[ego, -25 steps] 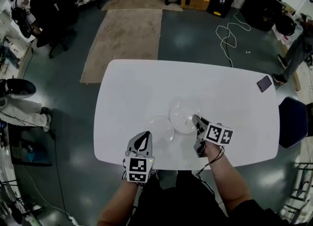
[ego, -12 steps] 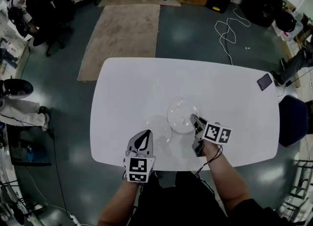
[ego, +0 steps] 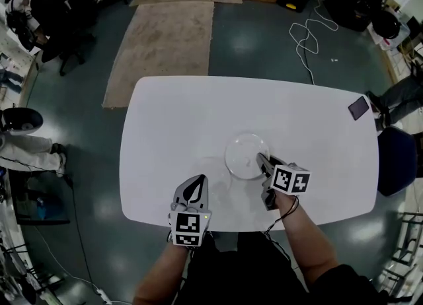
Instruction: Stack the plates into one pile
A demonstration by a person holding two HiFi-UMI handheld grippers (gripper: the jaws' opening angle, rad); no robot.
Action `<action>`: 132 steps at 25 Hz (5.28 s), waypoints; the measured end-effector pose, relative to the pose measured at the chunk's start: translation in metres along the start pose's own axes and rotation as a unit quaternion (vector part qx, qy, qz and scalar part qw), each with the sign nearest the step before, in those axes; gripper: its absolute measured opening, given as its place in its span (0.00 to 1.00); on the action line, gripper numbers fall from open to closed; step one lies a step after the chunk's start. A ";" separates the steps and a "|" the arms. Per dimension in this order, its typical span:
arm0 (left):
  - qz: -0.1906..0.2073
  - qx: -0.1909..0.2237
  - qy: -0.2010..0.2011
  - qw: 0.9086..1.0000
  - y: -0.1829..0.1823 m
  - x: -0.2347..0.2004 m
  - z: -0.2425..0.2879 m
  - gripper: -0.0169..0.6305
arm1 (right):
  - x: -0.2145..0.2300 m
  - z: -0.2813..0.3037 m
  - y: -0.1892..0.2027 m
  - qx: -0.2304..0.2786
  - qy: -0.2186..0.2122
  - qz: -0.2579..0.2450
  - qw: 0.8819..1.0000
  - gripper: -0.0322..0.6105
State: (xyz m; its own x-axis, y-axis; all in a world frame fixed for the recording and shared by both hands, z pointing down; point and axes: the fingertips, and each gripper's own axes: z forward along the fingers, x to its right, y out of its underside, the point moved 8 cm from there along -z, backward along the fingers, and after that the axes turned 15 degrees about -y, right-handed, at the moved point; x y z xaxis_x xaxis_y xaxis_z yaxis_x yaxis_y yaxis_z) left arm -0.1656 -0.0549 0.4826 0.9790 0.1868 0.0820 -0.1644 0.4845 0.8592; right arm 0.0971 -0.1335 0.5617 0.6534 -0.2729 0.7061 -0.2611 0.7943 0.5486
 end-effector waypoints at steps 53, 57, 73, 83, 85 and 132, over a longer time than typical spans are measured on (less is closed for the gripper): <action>-0.028 0.051 0.002 0.998 -0.023 -0.019 -0.028 0.05 | -0.077 -0.056 -0.025 0.075 0.042 -0.234 0.968 0.08; -0.030 0.075 0.003 0.997 -0.035 -0.026 -0.047 0.05 | -0.117 -0.073 -0.028 0.105 0.015 -0.269 0.957 0.08; -0.026 0.133 0.017 0.991 -0.043 -0.056 -0.117 0.05 | -0.216 -0.107 0.018 0.142 -0.032 -0.306 0.941 0.08; -0.010 0.130 0.040 0.991 -0.024 -0.059 -0.144 0.12 | -0.235 -0.115 0.060 0.139 -0.029 -0.284 0.948 0.08; -0.006 0.128 0.044 0.991 -0.019 -0.060 -0.148 0.16 | -0.235 -0.116 0.069 0.138 -0.026 -0.278 0.950 0.10; 0.031 -0.051 0.018 0.998 0.084 -0.047 -0.022 0.28 | -0.111 -0.019 0.117 0.007 -0.023 -0.086 0.996 0.32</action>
State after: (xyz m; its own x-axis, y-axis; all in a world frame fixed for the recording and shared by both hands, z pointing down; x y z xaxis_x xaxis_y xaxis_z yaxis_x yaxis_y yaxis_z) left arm -0.2280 -0.0043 0.5395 0.9622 0.2477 0.1133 -0.2369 0.5559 0.7968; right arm 0.0077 -0.0003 0.5390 0.6563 -0.4293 0.6204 -0.1585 0.7255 0.6697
